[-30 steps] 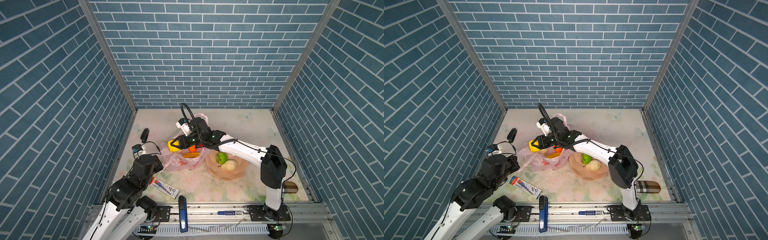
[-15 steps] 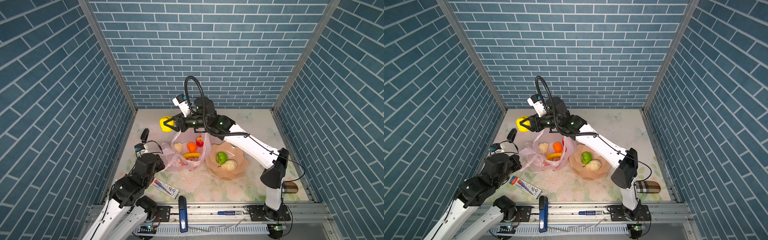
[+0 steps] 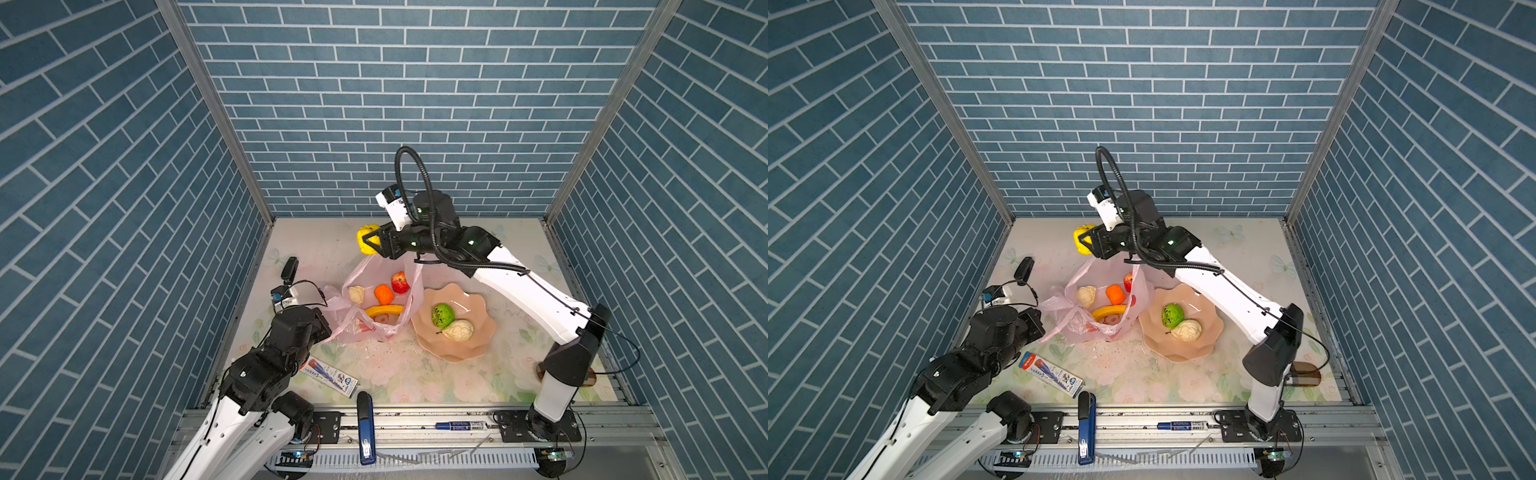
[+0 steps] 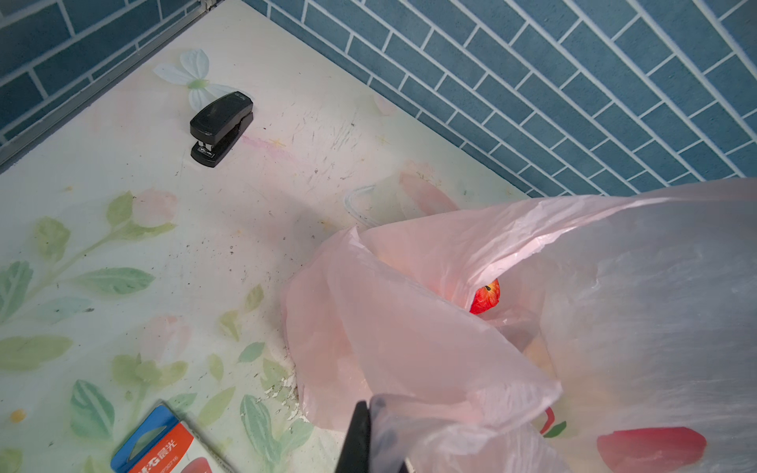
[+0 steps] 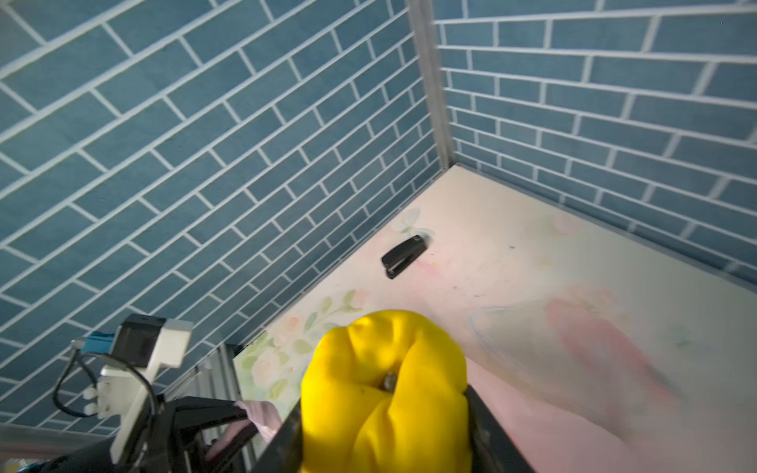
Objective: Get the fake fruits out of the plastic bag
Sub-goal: 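Swing the held yellow fruit over toward the peach bowl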
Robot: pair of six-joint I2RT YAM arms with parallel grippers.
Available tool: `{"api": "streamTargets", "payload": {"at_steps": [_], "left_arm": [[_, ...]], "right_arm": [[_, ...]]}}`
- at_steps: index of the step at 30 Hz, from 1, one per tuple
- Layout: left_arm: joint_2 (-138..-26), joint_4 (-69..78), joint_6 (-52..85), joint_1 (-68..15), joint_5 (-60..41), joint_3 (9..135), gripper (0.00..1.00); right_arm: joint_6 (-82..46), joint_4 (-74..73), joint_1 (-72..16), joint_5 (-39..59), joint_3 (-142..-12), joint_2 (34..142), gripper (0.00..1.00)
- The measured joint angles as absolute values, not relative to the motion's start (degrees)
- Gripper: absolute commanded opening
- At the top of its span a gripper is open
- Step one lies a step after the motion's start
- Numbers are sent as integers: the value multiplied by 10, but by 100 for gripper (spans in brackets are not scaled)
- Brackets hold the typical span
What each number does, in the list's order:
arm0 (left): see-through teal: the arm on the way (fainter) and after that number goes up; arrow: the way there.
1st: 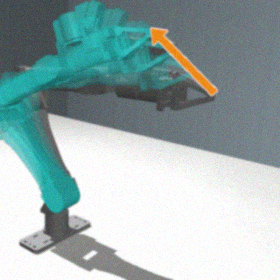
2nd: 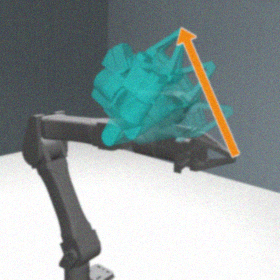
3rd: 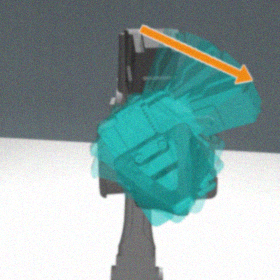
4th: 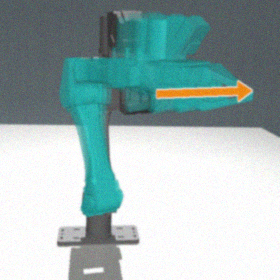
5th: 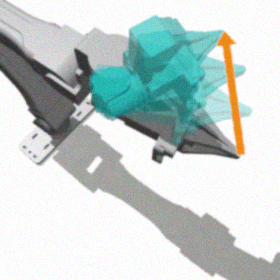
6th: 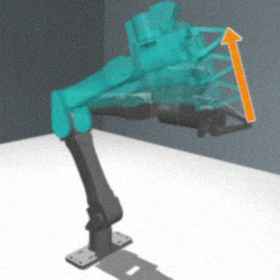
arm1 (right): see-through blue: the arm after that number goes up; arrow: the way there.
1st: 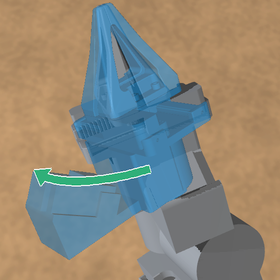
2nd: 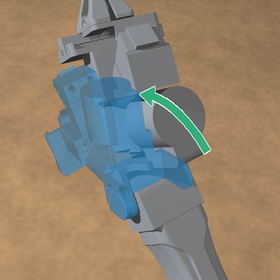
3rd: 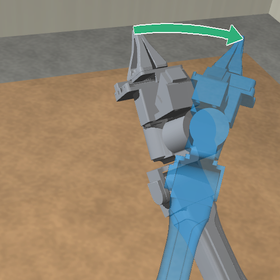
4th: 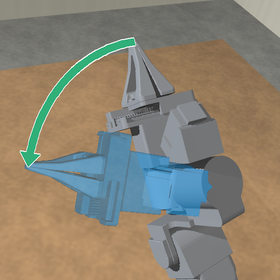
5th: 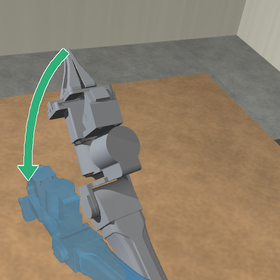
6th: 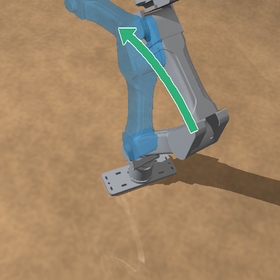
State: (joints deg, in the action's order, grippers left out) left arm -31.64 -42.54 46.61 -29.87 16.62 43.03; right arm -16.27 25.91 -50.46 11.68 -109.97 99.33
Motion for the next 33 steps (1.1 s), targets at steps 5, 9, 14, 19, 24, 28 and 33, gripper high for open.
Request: {"api": "streamTargets", "payload": {"at_steps": [5,9,14,19,24,28,33], "left_arm": [[-324,-421,466,-299,159,426,6],[-325,-421,466,-299,156,424,6],[-327,-421,466,-298,156,424,6],[-335,-421,465,-299,156,424,7],[-353,-421,460,-299,156,424,6],[-357,-420,456,-299,156,424,6],[-369,-417,452,-299,156,428,6]], "right_arm": [[-146,261,-450,42,-1076,905,19],[-133,263,-422,-2,-1059,861,19],[-130,279,-396,-48,-992,839,19],[-131,308,-386,-79,-879,839,19],[-137,326,-385,-96,-788,840,18],[-155,323,-385,-107,-734,840,19],[-187,316,-383,-110,-675,839,18]]}}
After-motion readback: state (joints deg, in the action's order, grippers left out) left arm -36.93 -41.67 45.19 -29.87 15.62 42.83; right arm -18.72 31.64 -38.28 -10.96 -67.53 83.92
